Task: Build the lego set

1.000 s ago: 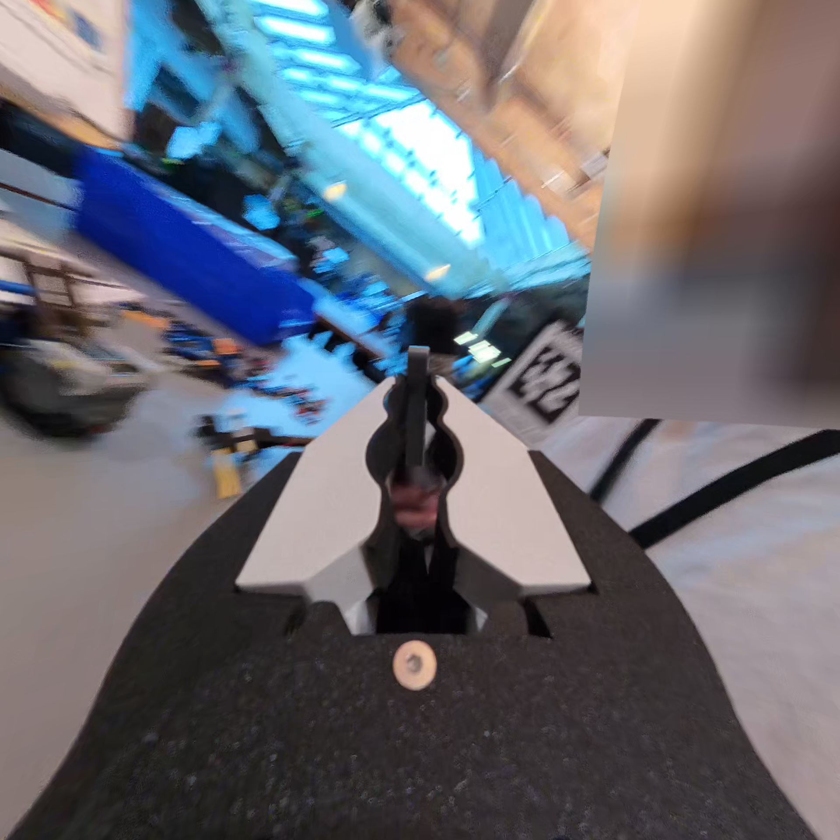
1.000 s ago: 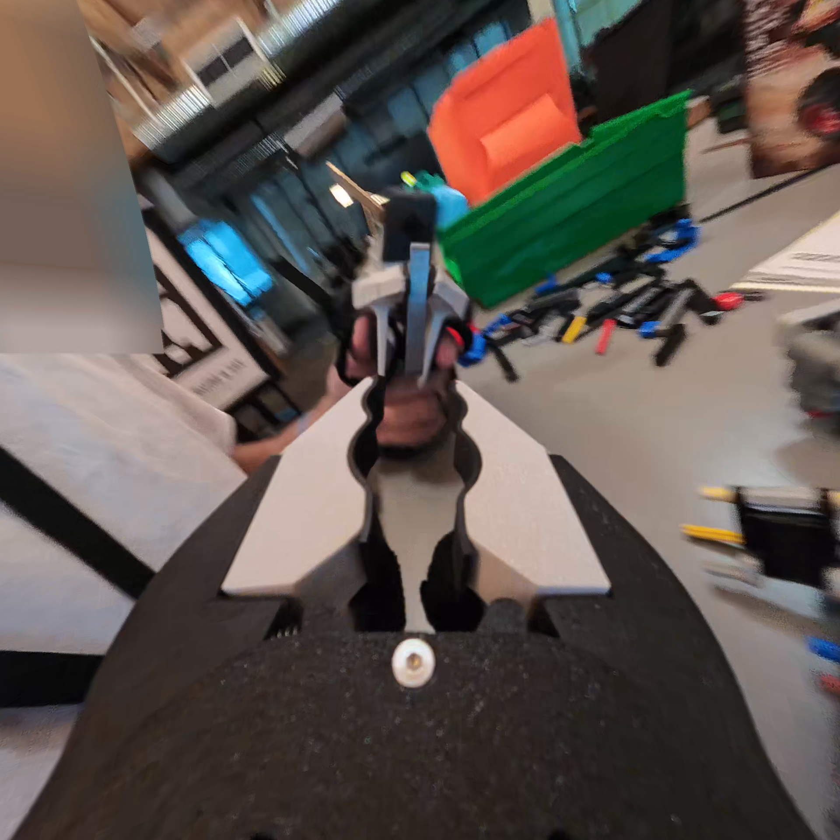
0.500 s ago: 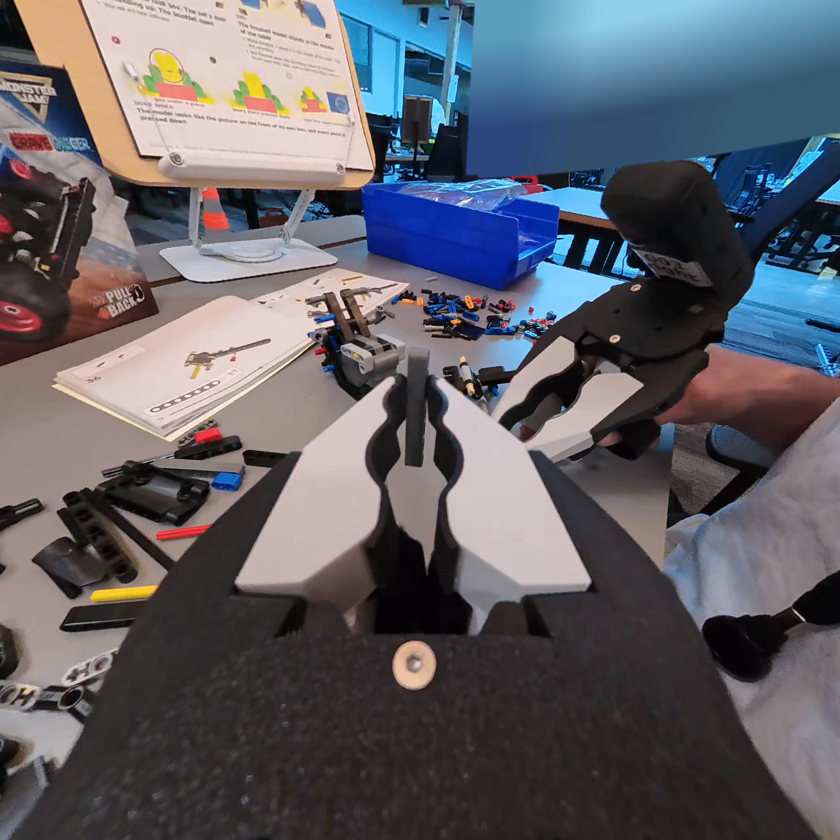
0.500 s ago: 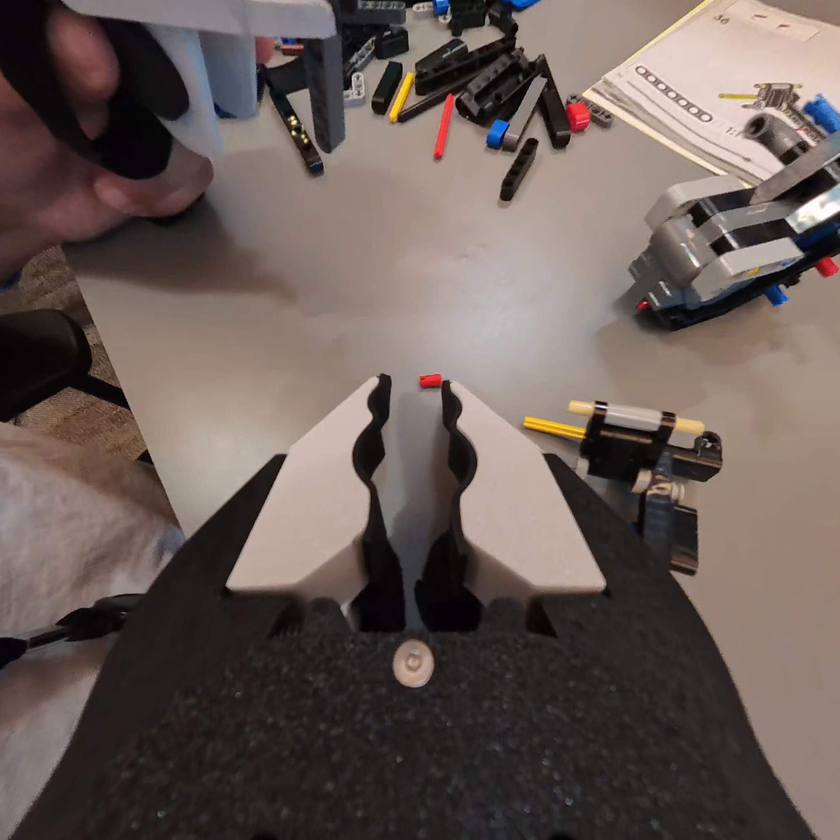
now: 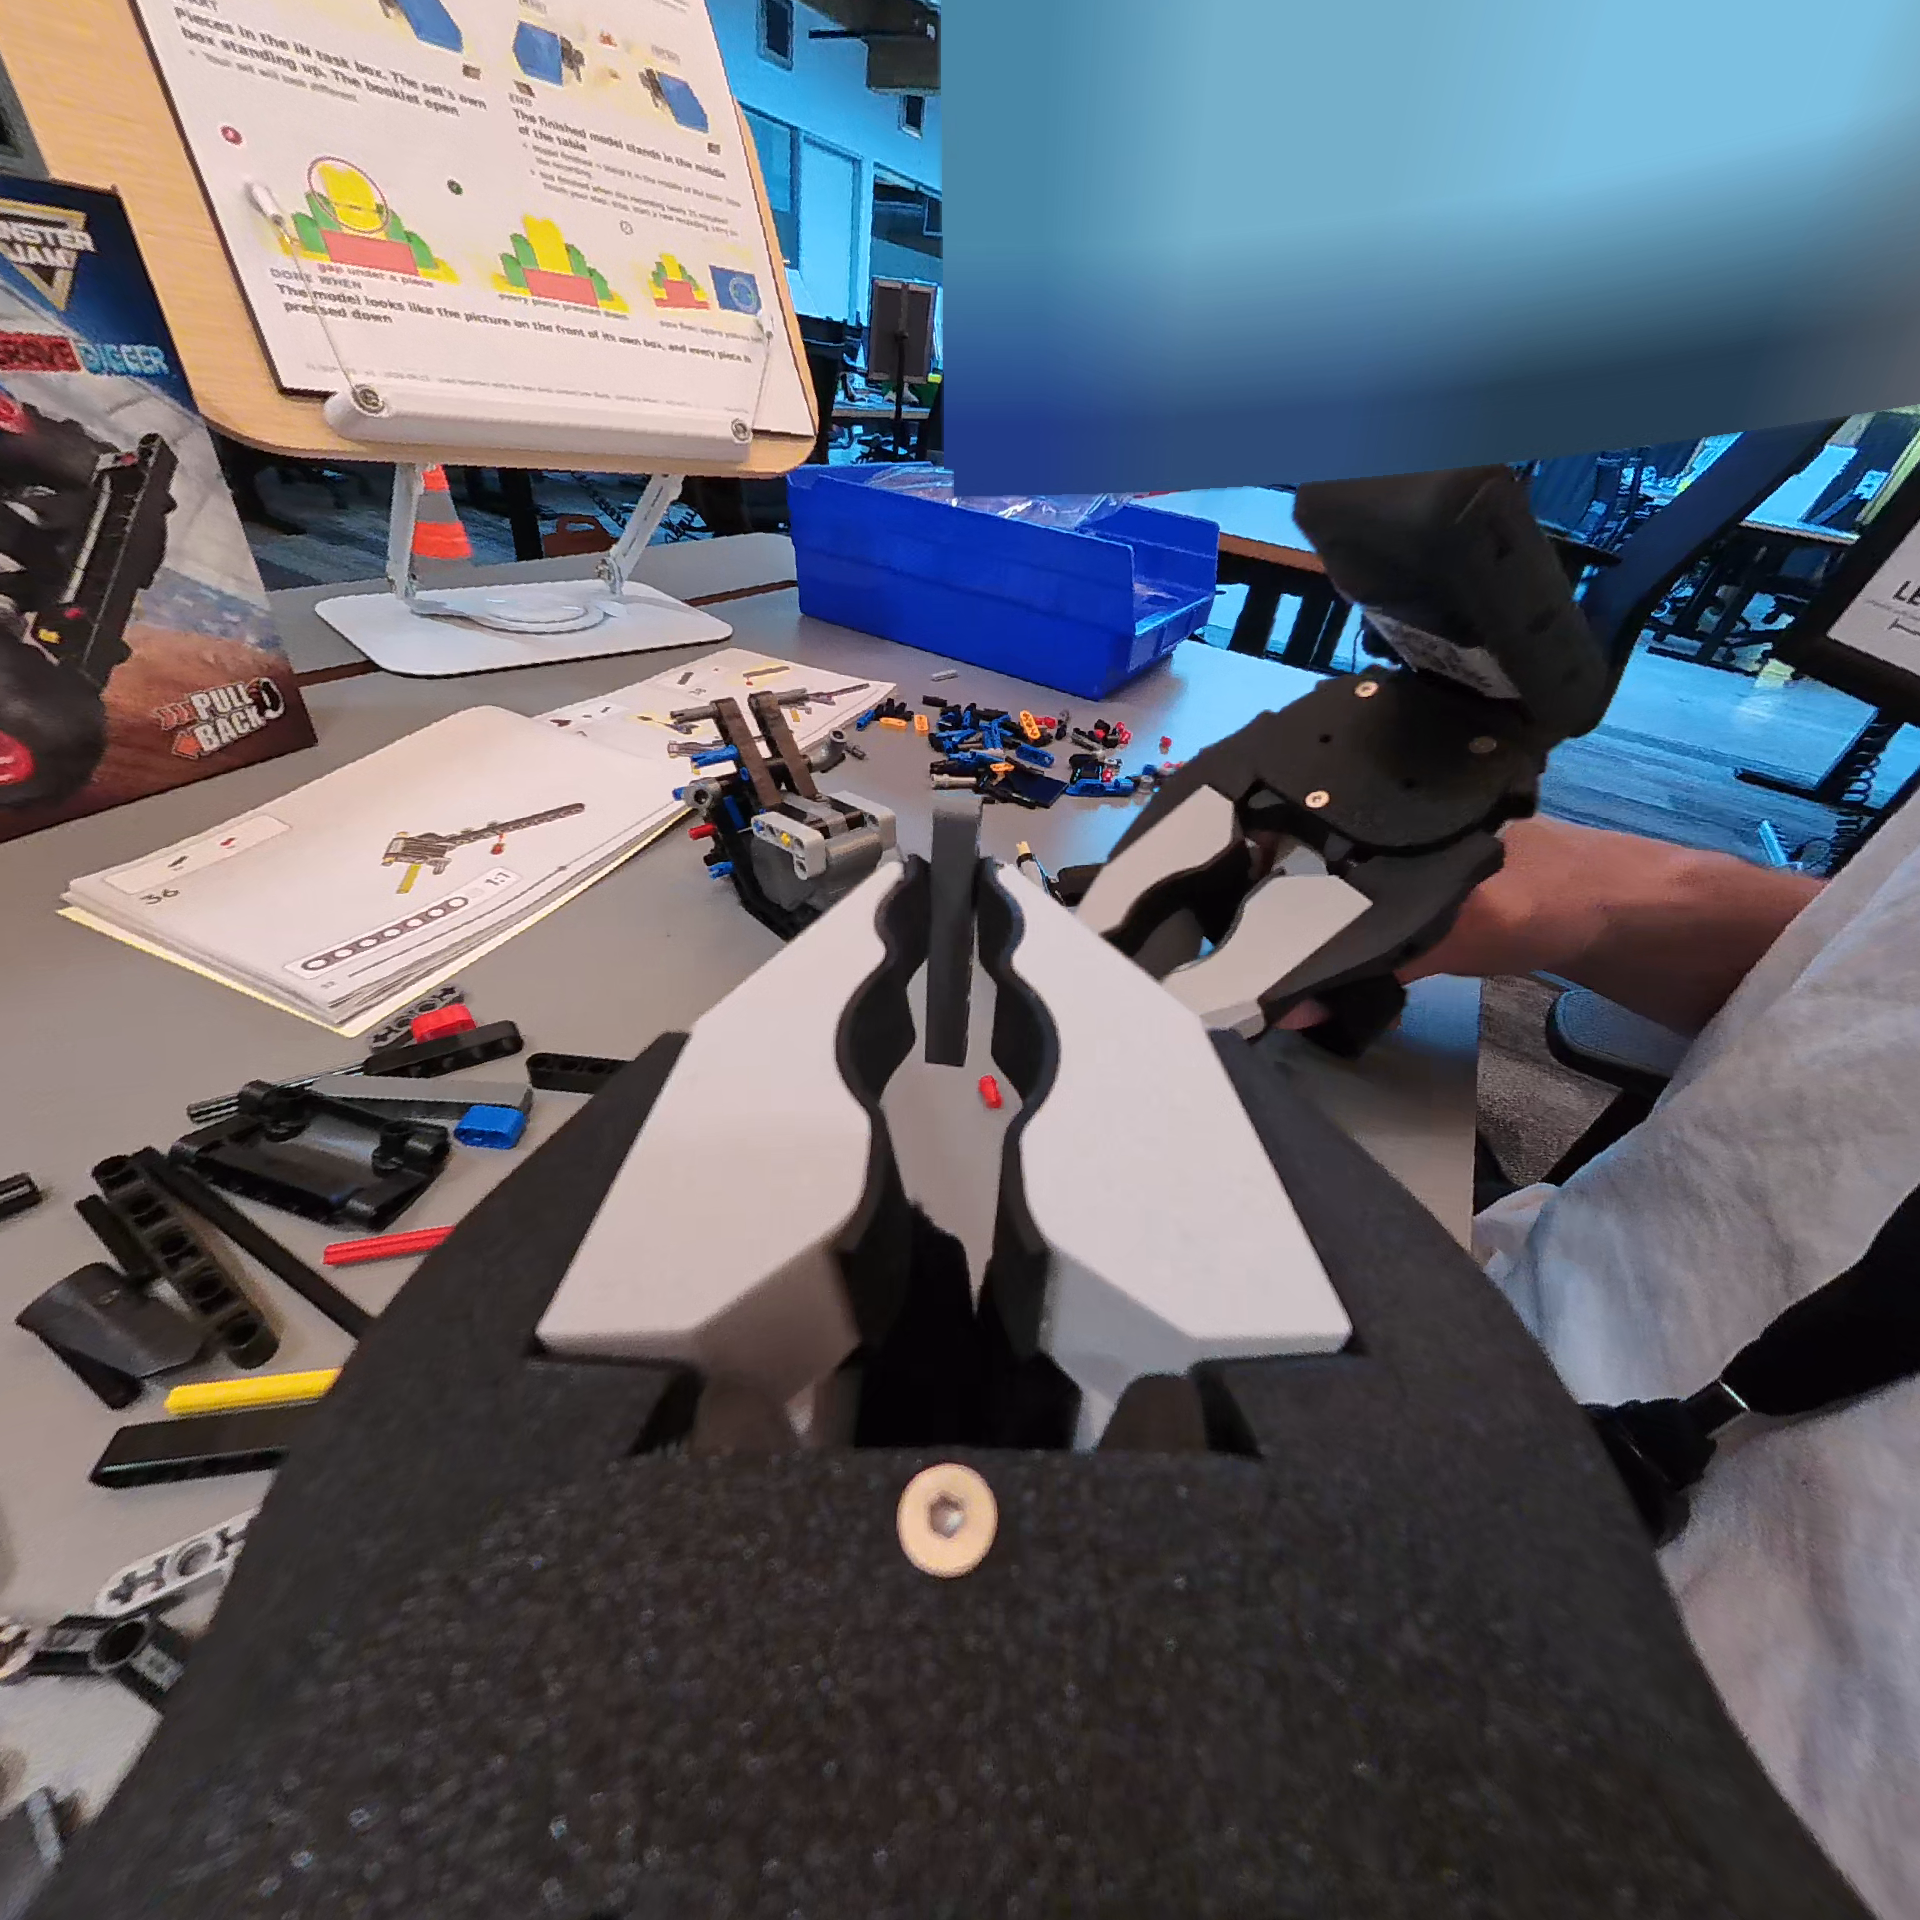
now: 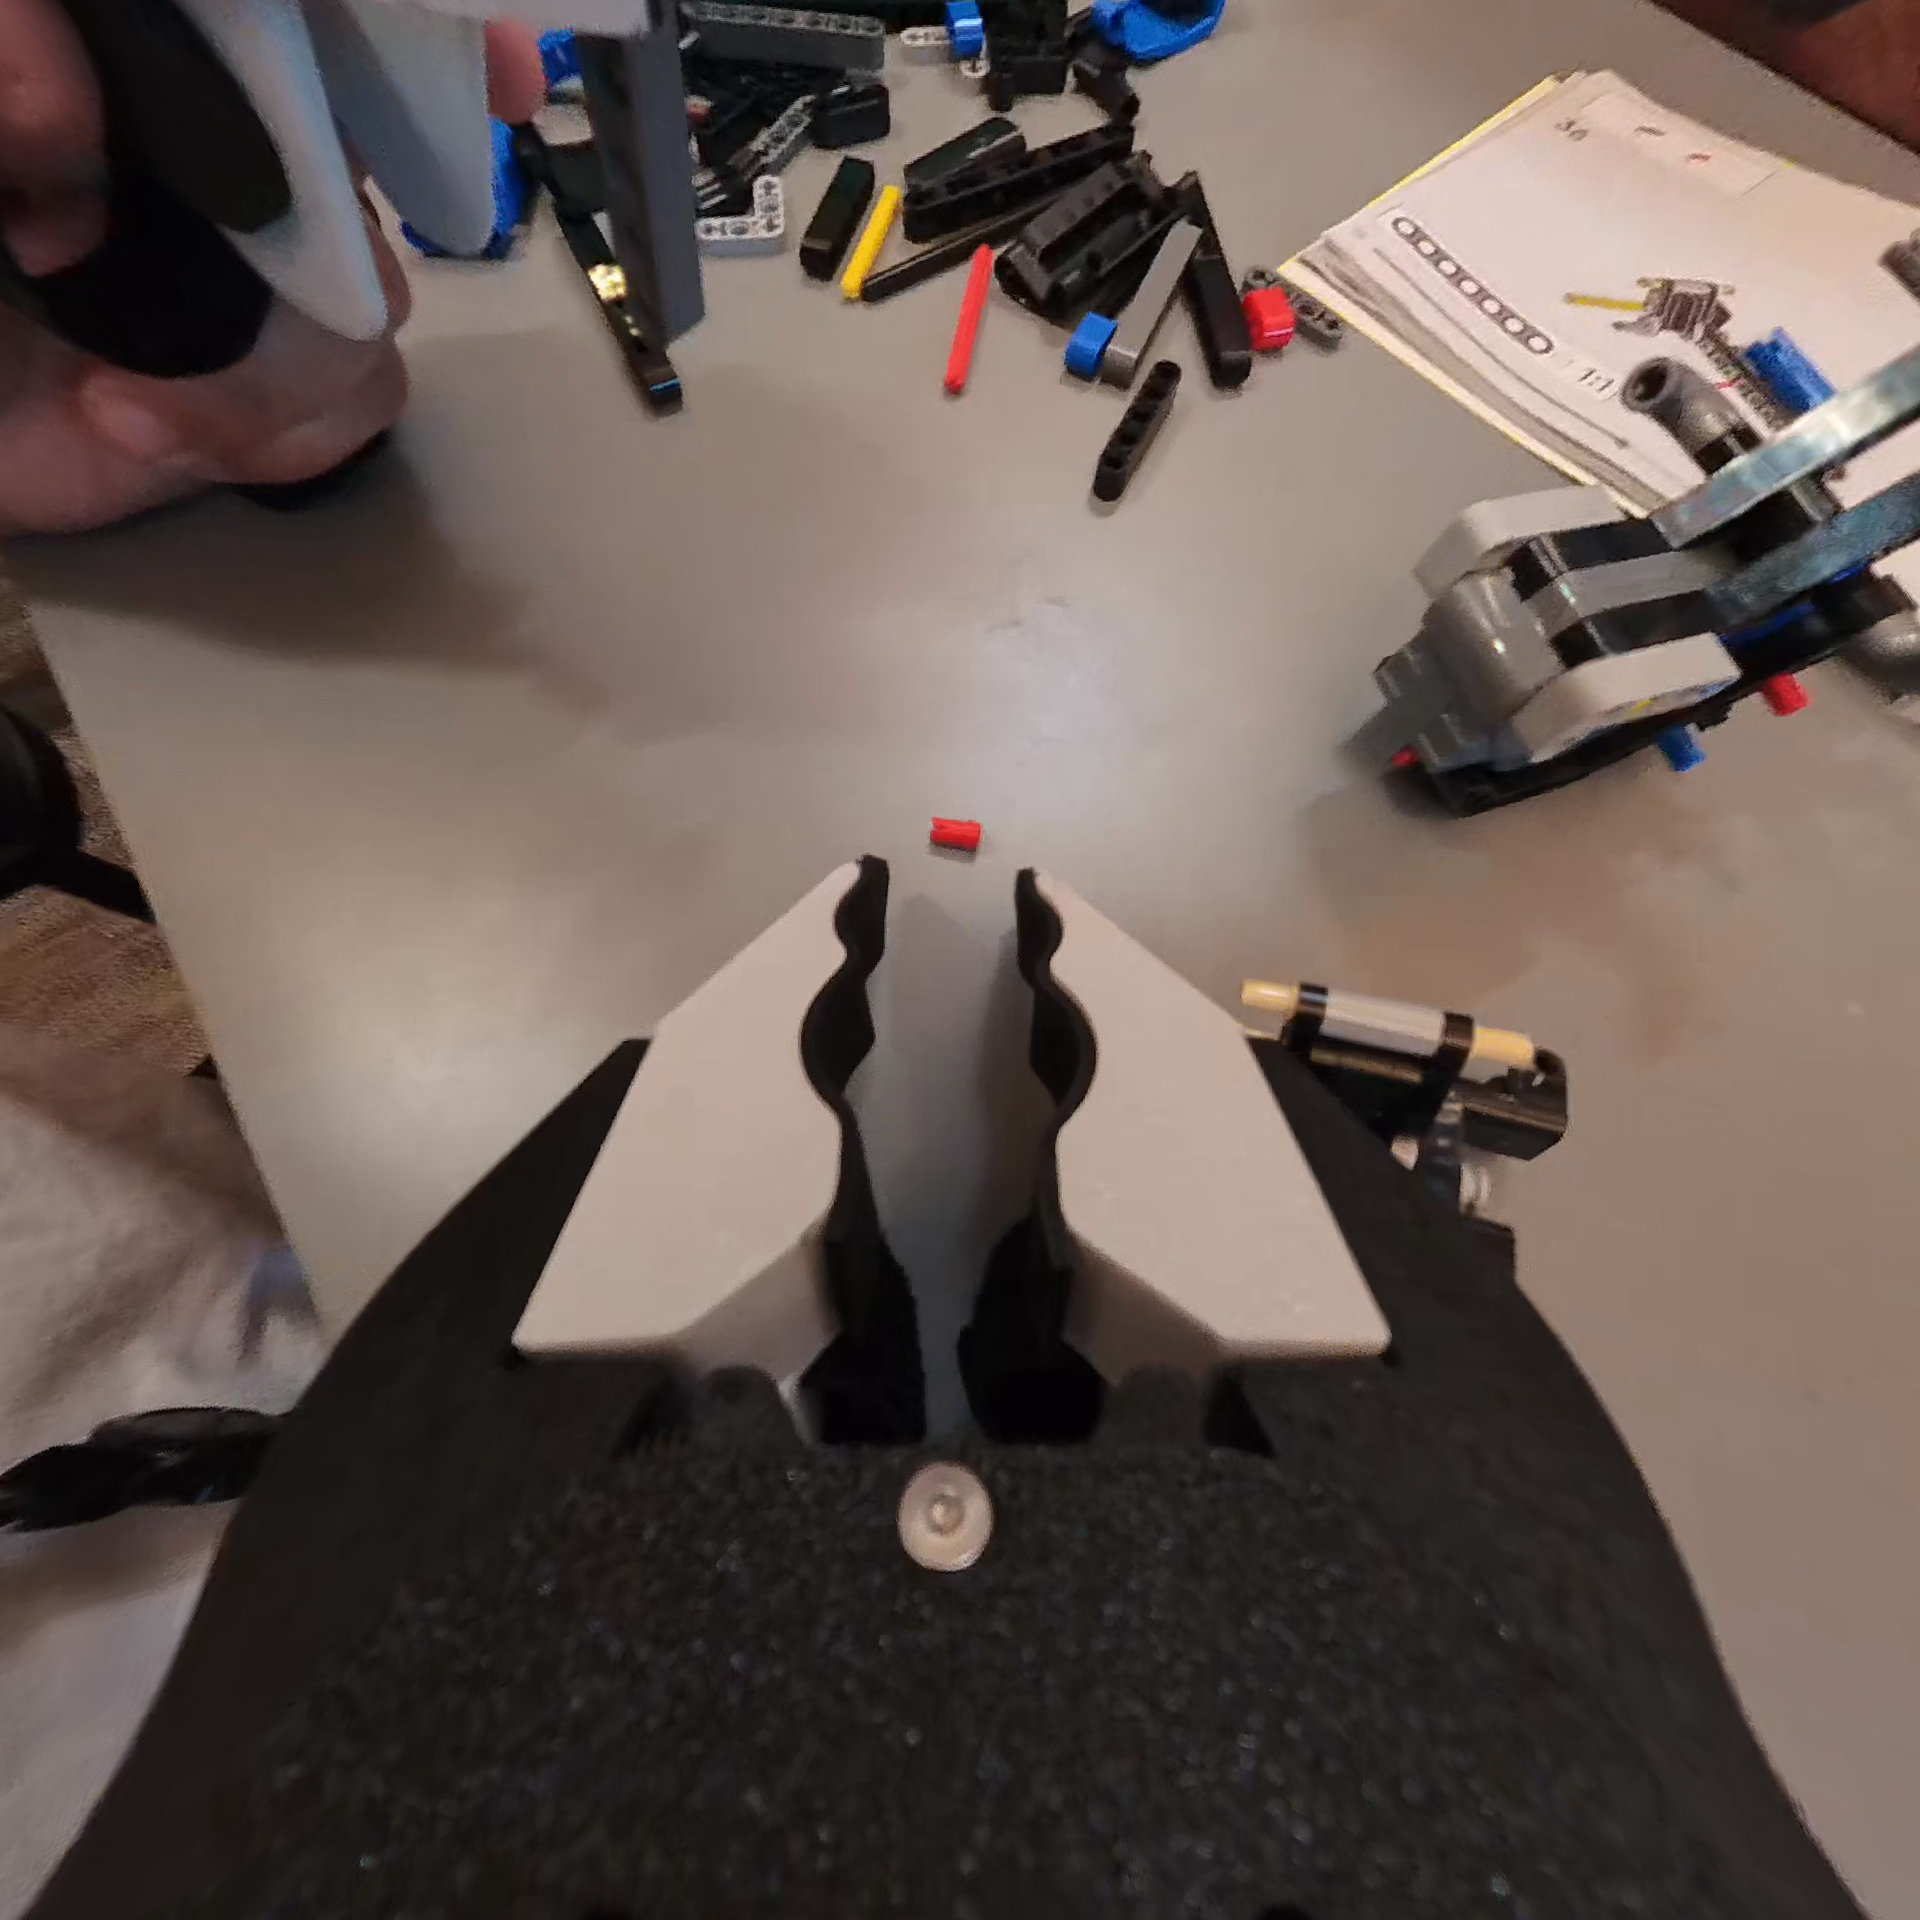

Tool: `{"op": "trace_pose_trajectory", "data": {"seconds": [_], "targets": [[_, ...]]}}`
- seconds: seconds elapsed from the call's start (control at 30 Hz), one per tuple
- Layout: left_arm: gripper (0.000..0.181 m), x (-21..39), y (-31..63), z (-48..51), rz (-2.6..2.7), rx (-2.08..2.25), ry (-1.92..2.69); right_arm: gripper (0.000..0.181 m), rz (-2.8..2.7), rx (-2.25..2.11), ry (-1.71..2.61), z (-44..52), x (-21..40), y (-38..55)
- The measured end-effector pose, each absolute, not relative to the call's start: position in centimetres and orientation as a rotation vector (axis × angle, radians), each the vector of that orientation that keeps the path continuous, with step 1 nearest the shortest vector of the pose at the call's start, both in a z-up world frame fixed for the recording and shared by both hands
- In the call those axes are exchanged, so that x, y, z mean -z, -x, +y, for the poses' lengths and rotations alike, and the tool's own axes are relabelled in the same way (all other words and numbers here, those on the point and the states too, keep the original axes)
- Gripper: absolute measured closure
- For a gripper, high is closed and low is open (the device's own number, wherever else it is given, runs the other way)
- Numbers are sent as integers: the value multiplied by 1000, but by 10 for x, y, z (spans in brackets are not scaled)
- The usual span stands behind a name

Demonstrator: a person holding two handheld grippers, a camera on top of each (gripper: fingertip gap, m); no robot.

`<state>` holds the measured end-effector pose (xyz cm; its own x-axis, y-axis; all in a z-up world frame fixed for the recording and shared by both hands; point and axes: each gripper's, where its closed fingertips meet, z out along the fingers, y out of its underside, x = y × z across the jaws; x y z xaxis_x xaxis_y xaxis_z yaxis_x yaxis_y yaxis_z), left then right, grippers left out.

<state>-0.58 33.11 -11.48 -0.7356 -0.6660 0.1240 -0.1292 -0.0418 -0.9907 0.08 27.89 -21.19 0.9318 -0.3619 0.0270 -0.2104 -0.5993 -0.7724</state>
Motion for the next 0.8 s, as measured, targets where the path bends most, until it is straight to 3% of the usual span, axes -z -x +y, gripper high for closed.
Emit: {"op": "trace_pose_trajectory", "data": {"seconds": [0.03,0.57,0.8], "targets": [[174,115,6,331,1846,1828,836,155,385,242,2243,281,213,-3],[175,113,6,333,1835,1881,854,160,336,23,2255,304,217,16],[175,112,7,334,1831,1890,857,165,266,120,2255,307,215,13]]}}
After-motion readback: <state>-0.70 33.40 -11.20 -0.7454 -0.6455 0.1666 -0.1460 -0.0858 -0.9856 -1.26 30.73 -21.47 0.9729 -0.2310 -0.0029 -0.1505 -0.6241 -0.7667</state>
